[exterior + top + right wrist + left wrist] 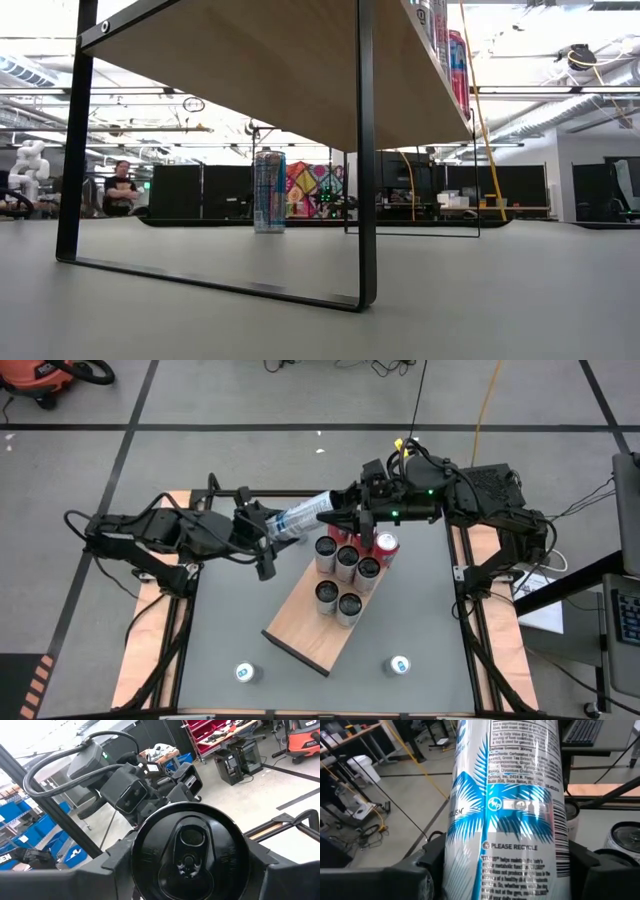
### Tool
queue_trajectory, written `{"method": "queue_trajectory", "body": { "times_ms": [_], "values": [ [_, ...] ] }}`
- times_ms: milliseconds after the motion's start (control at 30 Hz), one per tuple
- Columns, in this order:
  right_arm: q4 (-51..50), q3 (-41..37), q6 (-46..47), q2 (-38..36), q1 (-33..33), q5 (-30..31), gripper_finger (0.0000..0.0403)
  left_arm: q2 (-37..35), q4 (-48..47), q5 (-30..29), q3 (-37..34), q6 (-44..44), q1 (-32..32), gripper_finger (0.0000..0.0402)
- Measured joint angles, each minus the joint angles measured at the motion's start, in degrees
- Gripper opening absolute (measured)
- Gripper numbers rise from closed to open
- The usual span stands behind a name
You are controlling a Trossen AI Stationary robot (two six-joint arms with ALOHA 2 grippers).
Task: Place canned beverage on shelf
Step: Put the white blue soda can on the shelf aligned with the other white blue soda cans
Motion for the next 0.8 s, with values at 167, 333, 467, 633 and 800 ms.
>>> {"method": "queue_trajectory", "body": {
  "times_ms": [167, 333, 467, 633, 800],
  "values": [
    [0.27, 0.0, 0.16, 0.0, -0.02, -0.02, 0.024, -0.27, 0.32, 0.04, -0.06, -0.99, -0.51, 0.0243],
    [0.26, 0.0, 1.0, 0.0, 0.0, -0.39, 0.0269, -0.46, 0.57, 0.51, -0.09, -1.97, -1.29, 0.0244],
    [1.69, 0.07, 0.81, -0.15, -0.04, -2.92, 0.0296, -0.7, 0.86, 1.06, -0.09, -3.96, -1.6, 0.0244],
    [3.64, 0.09, -0.1, -0.15, -0.09, -4.55, 0.0325, -0.94, 1.24, 4.37, -0.09, -9.08, -1.62, 0.0244],
    [5.28, 0.07, -3.87, -0.66, -0.09, -5.0, 0.0343, -1.36, 5.7, 13.49, -0.09, -17.34, -1.16, 0.0244]
  ]
}}
